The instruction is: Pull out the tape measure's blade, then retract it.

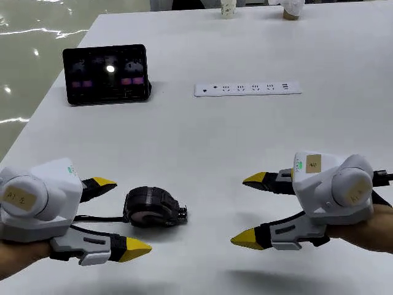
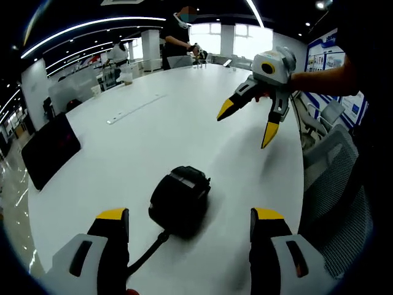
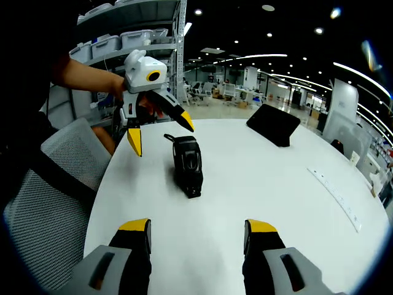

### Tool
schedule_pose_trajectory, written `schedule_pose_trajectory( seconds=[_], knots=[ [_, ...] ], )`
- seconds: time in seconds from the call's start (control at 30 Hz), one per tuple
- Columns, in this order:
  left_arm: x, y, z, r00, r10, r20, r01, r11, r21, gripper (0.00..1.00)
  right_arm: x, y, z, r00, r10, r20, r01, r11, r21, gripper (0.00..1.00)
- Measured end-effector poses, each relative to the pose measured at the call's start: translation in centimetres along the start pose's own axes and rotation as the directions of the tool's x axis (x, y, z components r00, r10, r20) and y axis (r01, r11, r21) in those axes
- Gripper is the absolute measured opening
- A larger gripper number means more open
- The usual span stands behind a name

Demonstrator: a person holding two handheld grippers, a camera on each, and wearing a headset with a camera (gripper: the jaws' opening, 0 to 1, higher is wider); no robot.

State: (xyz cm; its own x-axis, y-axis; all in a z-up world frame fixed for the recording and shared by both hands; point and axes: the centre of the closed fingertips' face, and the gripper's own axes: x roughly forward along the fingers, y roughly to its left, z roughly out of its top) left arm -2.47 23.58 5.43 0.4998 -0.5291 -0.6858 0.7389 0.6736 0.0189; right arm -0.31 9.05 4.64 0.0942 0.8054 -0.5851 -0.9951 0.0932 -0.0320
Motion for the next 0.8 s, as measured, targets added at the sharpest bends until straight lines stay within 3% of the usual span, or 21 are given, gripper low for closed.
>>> schedule_pose_trajectory(
  seconds=[0.43,0.6,0.8],
  knots=[
    [1.0,0.8,0.4,0.9984,-0.054,-0.018,0.055,0.996,0.075,0.62,2.9,0.1,0.2,0.9971,0.073,-0.021,-0.074,0.996,-0.053,0.45],
    [1.2,1.0,0.4,0.9951,-0.085,-0.052,0.09,0.988,0.122,0.53,4.1,0.3,0.2,0.9945,0.097,-0.037,-0.1,0.992,-0.071,0.41],
    [1.5,1.2,0.0,0.988,-0.122,-0.095,0.136,0.978,0.16,0.46,5.4,0.1,1.1,0.9929,0.118,-0.018,-0.119,0.991,-0.065,0.35]
  ],
)
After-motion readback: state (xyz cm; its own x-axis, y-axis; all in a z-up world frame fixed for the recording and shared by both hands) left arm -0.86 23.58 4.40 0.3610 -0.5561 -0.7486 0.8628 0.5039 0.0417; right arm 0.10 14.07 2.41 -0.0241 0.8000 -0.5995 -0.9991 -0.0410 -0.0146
